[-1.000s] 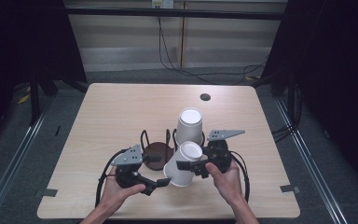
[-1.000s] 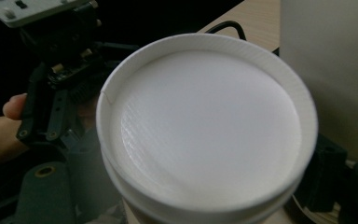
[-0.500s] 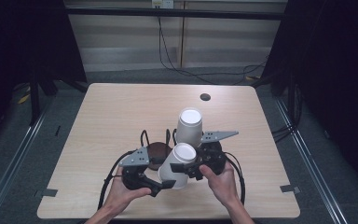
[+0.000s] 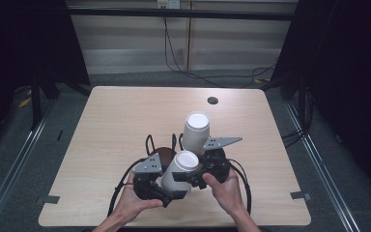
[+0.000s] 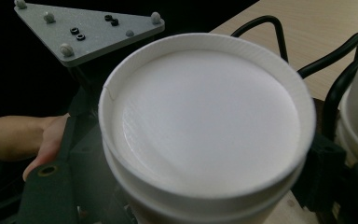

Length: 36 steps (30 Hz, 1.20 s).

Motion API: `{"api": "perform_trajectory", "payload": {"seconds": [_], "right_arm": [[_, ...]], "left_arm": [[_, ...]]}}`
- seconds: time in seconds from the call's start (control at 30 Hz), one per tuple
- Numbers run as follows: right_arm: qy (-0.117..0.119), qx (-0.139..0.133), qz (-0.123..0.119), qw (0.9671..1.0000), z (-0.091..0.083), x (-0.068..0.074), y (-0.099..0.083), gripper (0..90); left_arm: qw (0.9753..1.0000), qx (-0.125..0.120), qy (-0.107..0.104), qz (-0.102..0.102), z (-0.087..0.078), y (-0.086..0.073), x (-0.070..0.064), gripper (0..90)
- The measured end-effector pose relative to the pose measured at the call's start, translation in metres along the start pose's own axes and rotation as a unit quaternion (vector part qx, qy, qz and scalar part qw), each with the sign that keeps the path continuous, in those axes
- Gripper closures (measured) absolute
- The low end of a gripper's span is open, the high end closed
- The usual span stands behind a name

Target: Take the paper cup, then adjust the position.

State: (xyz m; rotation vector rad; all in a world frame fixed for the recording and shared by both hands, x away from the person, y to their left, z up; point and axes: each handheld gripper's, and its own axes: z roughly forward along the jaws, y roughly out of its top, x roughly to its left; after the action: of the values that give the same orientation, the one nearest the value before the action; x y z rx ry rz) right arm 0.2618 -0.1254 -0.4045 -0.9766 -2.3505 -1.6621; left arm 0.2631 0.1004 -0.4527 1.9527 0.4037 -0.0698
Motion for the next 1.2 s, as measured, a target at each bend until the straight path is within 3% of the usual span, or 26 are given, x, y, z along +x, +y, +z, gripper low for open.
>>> {"api": "perform_trajectory", "payload": {"seconds": [0.07, 0.43, 0.67, 0.73, 0.97, 1.07, 1.2], "right_arm": [[0.004, -0.002, 0.005, 1.0000, 0.000, -0.001, -0.001, 22.9], [0.015, 0.007, 0.007, 0.9998, 0.003, -0.004, -0.002, 20.6], [0.021, 0.002, 0.006, 0.9998, 0.002, -0.006, -0.003, 14.8], [0.022, -0.001, 0.003, 0.9998, 0.001, -0.005, -0.003, 14.8], [0.018, -0.004, -0.001, 0.9998, -0.007, -0.008, -0.004, 14.6], [0.014, -0.003, -0.011, 0.9998, -0.013, -0.009, -0.005, 14.6], [0.012, 0.010, -0.023, 0.9996, -0.016, -0.008, -0.007, 14.6]], "left_arm": [[1.0000, 0.005, 0.002, 0.006, 0.002, -0.001, -0.001, 3.8], [0.9998, 0.017, -0.003, 0.013, -0.002, -0.001, -0.001, 14.1], [0.9994, 0.030, -0.002, 0.015, -0.009, 0.001, 0.001, 15.3], [0.9987, 0.048, 0.001, 0.018, -0.012, 0.002, 0.002, 15.3], [0.9977, 0.068, 0.007, 0.003, -0.019, 0.002, 0.008, 15.3], [0.9952, 0.096, 0.013, 0.008, -0.024, 0.004, 0.011, 15.3], [0.9942, 0.106, 0.016, 0.005, -0.029, 0.005, 0.014, 15.3]]}}
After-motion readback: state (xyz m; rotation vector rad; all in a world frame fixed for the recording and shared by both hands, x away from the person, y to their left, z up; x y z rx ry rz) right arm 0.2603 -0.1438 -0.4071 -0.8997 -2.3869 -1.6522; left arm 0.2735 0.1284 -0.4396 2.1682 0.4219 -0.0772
